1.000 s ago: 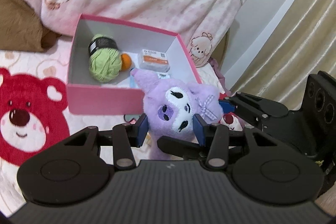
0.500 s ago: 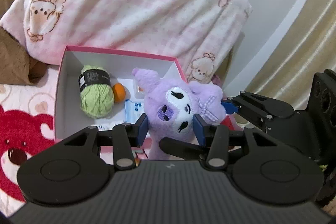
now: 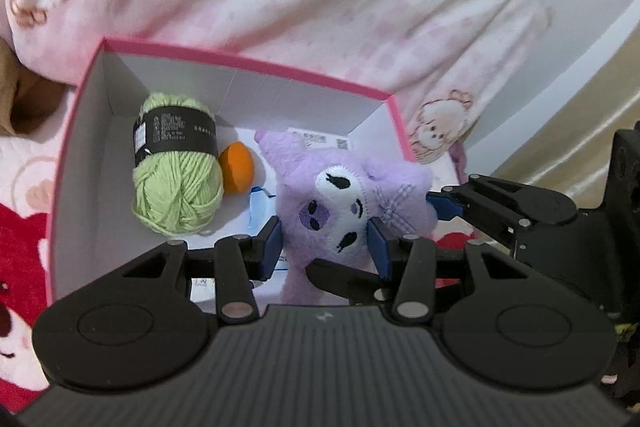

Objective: Organize objects
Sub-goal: 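Carry the plush toy with the left gripper into the pink box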

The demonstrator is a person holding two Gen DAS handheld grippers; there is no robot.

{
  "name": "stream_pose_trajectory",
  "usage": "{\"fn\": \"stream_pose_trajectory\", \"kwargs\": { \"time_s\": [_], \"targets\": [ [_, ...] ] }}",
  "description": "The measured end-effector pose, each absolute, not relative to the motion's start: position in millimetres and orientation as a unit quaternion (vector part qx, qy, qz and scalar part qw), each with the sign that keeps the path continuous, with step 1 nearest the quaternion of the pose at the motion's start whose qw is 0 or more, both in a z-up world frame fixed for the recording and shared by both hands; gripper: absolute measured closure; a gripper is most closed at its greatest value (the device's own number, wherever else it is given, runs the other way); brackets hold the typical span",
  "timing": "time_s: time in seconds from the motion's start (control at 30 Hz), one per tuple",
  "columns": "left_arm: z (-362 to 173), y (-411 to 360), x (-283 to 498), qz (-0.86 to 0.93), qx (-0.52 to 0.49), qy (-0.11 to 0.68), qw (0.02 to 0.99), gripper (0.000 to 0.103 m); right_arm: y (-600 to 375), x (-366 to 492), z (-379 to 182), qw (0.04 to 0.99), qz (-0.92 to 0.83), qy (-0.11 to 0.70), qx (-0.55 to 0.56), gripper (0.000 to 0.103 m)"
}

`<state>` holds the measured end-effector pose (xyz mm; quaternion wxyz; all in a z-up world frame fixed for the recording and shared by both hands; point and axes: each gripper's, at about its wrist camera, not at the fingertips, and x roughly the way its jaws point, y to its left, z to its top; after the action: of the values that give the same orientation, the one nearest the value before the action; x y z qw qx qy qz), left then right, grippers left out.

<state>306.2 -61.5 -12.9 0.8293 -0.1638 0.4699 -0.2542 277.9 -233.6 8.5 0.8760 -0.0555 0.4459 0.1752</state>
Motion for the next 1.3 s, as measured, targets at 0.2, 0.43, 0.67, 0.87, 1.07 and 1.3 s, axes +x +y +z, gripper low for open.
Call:
{"fn": "stream_pose_trajectory", "kwargs": {
  "time_s": [0.2,0.43,0.67,0.87,1.07,1.3],
  "targets": [
    [-47.6,-65.1,329.8,-0.238,-0.184,0.495,0.815,0.059,-234.5,303.9,-21.9,0.863,0.157,0.477,-0.061,0.023],
    [-80.3,-75.6,346.9,-0.22,-0.176,0.52,0.807,0.066,-231.1,317.7,-44.8,0.846,0.154,0.503,-0.083,0.023],
    [-85.5,-82.0,349.7,-0.222,-0.171,0.52,0.807,0.065,-241.3,311.4,-40.1,0.848,0.151,0.498,-0.103,0.03],
    [-84.5,-85.9,349.1,-0.219,-0.155,0.52,0.811,0.06,-246.7,298.2,-31.0,0.861,0.133,0.475,-0.128,0.048],
    [-87.4,-93.8,349.1,-0.223,-0.15,0.513,0.815,0.061,-256.1,293.9,-34.4,0.867,0.132,0.467,-0.112,0.062],
    [-87.7,-106.6,349.8,-0.248,-0.158,0.509,0.809,0.078,-259.1,291.5,-35.9,0.871,0.134,0.461,-0.103,0.063]
  ]
}}
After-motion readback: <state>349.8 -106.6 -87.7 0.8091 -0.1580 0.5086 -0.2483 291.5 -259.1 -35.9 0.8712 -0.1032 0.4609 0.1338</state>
